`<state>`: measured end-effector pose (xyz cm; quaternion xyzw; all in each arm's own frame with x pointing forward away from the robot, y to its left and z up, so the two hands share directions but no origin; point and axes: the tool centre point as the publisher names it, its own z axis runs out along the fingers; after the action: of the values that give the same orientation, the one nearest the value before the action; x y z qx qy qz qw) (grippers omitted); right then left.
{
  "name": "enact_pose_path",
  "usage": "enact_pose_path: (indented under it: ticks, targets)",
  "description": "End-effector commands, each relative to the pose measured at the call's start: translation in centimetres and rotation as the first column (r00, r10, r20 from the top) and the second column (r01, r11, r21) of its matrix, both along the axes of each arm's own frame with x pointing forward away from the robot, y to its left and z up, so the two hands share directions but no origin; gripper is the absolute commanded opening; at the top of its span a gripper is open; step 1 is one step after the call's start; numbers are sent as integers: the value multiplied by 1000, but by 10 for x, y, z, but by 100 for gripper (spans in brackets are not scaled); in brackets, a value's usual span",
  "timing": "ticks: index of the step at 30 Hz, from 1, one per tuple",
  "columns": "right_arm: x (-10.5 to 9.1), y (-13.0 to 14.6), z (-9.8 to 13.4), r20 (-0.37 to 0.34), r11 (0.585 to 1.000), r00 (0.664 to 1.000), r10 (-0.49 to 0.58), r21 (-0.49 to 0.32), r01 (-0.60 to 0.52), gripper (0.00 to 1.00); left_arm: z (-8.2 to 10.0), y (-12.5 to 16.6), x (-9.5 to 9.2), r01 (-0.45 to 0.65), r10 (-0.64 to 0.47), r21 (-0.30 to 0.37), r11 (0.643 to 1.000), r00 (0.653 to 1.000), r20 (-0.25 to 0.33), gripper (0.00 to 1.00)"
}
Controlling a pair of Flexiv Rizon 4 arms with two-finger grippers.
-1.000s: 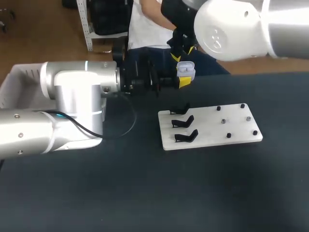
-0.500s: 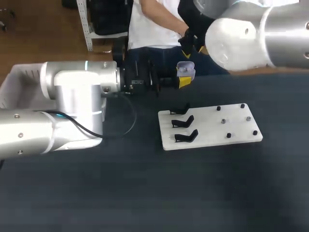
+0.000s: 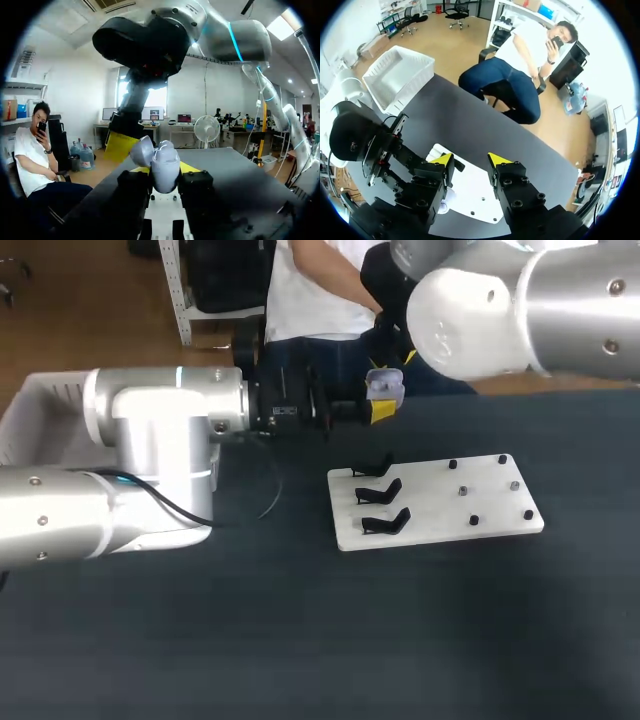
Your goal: Pick up each earbud case from the left stands, insert the matching earbuds, close the lid, and place the case in the box.
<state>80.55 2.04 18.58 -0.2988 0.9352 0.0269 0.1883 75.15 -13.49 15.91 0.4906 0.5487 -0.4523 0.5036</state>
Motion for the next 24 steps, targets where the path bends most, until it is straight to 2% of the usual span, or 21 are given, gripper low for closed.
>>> enact_pose_path:
  ticks: [1,8,12,13,14,17,20,22,24]
  targets:
    - [-24,-3,4,31,1000,1000,-7,-1,7,43,1,0,-1,-8,8,-4,1000,1000,5,0]
    - [-30,-4,3,31,1000,999,-9,4,9,43,1,0,-1,-8,8,-4,1000,1000,5,0]
    - [-34,-10,16,74,999,997,-33,14,33,49,1,0,-1,-8,8,-4,1000,1000,5,0]
    - [-35,-14,21,87,999,995,-44,22,42,78,1,0,-1,-8,8,-4,1000,1000,5,0]
    - [-36,-19,27,101,998,993,-56,30,53,98,1,0,-1,-8,8,-4,1000,1000,5,0]
    - [-44,-36,42,130,994,987,-96,62,89,100,16,27,10,-84,85,-43,996,996,31,0]
    - [-53,-51,49,136,990,983,-124,77,114,100,34,62,23,-170,174,-54,984,982,75,0]
    - [-58,-59,47,134,989,980,-144,63,137,100,49,88,30,-214,218,-44,976,969,119,0]
    - [-61,-69,38,102,985,981,-163,63,157,100,59,117,41,-260,260,-18,965,953,157,0]
